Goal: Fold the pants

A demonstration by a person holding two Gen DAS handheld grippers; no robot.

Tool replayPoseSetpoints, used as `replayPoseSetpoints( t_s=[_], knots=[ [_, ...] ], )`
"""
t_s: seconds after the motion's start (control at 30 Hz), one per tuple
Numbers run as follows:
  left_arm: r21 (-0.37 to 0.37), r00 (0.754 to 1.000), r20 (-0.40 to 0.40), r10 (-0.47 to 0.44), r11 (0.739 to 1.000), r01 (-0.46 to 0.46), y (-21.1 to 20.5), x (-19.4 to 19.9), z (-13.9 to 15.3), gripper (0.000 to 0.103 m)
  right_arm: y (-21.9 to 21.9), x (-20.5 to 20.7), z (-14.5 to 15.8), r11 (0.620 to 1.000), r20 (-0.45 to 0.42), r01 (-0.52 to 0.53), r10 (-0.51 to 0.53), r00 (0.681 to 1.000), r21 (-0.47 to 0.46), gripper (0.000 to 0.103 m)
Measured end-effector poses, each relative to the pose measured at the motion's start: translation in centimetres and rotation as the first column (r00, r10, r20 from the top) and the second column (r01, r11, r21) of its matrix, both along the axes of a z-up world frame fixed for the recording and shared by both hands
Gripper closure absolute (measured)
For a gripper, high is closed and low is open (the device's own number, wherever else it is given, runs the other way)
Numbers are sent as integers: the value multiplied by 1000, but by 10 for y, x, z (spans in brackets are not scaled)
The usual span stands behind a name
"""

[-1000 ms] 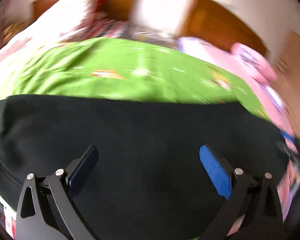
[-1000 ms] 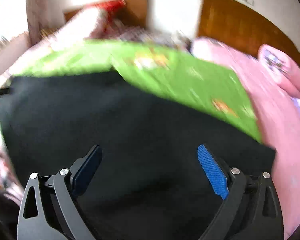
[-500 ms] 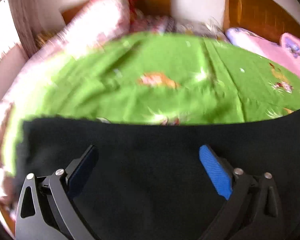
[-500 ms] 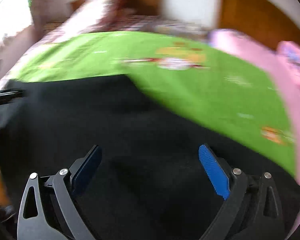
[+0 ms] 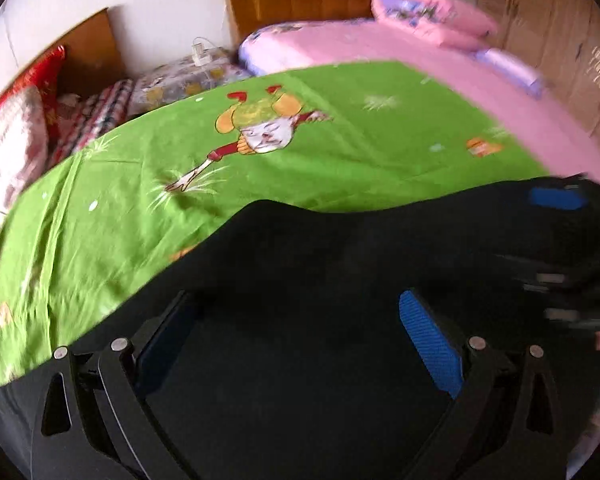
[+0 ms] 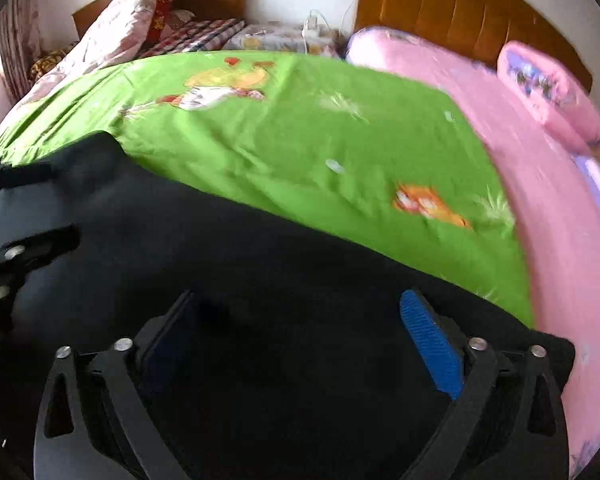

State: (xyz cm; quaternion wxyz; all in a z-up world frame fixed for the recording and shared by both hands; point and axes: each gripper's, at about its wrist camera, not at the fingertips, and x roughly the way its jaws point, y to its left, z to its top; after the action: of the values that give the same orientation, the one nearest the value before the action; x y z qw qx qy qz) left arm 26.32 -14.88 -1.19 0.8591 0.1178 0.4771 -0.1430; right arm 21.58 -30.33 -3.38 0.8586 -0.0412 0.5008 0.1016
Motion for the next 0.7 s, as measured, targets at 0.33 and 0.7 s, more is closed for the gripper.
replayPoseSetpoints(
  t_s=[0.33,0.7],
  knots=[
    [41,998,68,-3,999,1,-4,-3,-3,1,-31,-2,14,988,84,146,-141,986,-49,5],
    [19,998,57,-4,1000,3,1,2,-4,1,-46,9,14,961,67,271,-268,961,-51,5]
  ],
)
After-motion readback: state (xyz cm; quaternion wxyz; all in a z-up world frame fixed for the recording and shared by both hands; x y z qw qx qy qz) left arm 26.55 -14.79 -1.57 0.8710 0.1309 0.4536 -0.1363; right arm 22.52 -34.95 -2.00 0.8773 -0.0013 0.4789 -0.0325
